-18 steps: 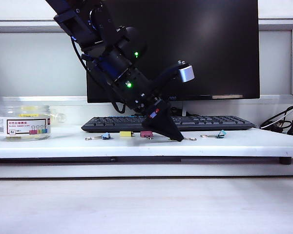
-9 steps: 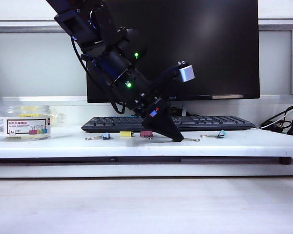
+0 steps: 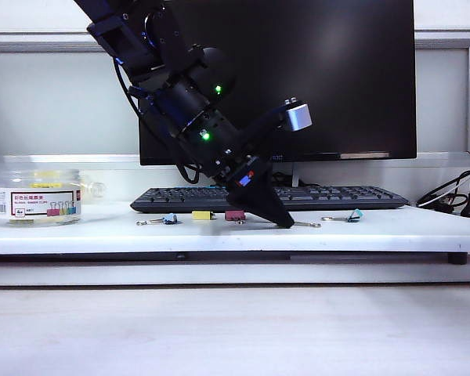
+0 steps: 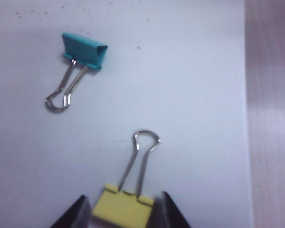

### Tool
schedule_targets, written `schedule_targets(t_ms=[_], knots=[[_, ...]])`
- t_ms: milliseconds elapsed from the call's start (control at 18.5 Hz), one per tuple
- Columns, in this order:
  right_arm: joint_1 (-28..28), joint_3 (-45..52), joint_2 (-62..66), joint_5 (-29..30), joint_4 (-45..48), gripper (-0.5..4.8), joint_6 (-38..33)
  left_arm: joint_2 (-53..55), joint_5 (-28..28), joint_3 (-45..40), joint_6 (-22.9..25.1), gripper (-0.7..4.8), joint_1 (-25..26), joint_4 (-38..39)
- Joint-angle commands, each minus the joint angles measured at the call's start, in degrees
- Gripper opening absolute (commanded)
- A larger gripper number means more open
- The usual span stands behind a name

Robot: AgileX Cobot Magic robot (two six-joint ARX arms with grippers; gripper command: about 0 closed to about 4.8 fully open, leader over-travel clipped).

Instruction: Pick up the clips with the largest number of clips of the same color on the table and place them in a round transparent plastic box.

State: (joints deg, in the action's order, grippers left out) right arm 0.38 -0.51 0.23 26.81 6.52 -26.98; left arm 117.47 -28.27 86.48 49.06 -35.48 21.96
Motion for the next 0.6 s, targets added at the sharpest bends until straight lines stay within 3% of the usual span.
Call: schedule_targets(t_ms=[54, 217, 325, 596], knots=[[0.00, 0.15, -0.11, 0.13, 0.96, -0.01, -0.02, 0.61, -1.09, -0.33, 0.07, 2.09, -0.07, 3.67], [0.00, 0.15, -0.11, 0.17, 0.96, -0.01, -0.04, 0.61, -1.11, -0.35, 0.07, 2.08, -0.07, 3.69], [0.00, 0.15, -0.11, 0.17, 0.98, -0.01, -0.04, 0.63, -1.11, -0.35, 0.07, 1.64, -0.07, 3.69], [0.00, 0.15, -0.11, 0.26, 0.98, -0.01, -0.07, 0.72, -1.07, -0.37, 0.00, 1.33, -0.07, 3.72]])
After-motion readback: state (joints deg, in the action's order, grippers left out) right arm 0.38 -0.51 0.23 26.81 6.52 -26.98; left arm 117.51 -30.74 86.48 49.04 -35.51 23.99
